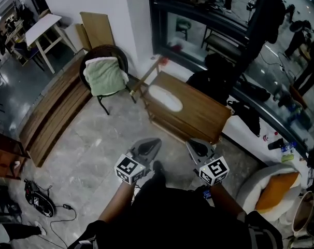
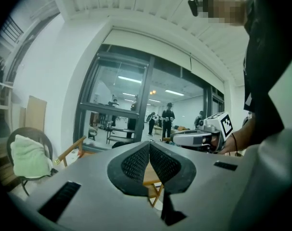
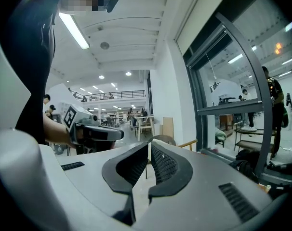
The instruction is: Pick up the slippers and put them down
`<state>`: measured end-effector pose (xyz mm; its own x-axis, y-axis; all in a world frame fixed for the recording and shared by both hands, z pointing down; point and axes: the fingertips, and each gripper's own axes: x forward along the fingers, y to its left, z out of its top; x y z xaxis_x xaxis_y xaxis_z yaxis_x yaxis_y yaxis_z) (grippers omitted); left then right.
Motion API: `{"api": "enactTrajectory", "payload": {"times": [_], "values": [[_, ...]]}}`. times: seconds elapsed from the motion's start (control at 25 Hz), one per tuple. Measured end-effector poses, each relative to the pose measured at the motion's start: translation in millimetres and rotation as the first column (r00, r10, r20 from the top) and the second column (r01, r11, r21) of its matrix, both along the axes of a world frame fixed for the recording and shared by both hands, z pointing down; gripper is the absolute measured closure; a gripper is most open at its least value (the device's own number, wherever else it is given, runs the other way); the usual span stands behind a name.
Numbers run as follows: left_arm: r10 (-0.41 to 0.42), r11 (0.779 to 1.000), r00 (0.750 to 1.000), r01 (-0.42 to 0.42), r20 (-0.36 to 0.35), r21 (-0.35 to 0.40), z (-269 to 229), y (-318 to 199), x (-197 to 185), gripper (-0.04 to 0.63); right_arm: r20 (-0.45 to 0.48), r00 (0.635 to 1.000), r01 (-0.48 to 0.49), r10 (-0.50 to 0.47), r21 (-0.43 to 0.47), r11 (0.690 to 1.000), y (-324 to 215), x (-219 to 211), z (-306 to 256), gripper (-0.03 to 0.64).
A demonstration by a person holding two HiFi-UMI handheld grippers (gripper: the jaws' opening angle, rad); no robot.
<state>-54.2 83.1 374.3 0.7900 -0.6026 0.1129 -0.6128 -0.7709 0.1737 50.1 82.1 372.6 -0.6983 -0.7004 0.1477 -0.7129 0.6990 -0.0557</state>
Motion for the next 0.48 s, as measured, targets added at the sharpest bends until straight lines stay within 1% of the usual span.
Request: {"api": "enactTrajectory", "payload": {"times": [0.12, 0.32, 0.48], "values": [[0.017, 1.0, 1.0, -0.017, 0.004, 0.014, -6, -40, -8, 0.583, -0.004, 1.0, -0.008, 0.008, -0.007, 1.0, -38, -10, 1, 0.589], [0.037, 0.999, 0.999, -0.037, -0.002, 0.015, -9, -98, -25, 0.583, 0.011, 1.0, -0.029, 0.029, -0.015, 0.999, -92, -26, 0, 0.589], [0.053, 0.999, 0.998, -0.053, 0.018, 0.004, -1, -135, -37, 0.583, 0.001, 0.999, -0.052, 0.052, -0.017, 0.999, -127, -34, 0, 0.589]]}}
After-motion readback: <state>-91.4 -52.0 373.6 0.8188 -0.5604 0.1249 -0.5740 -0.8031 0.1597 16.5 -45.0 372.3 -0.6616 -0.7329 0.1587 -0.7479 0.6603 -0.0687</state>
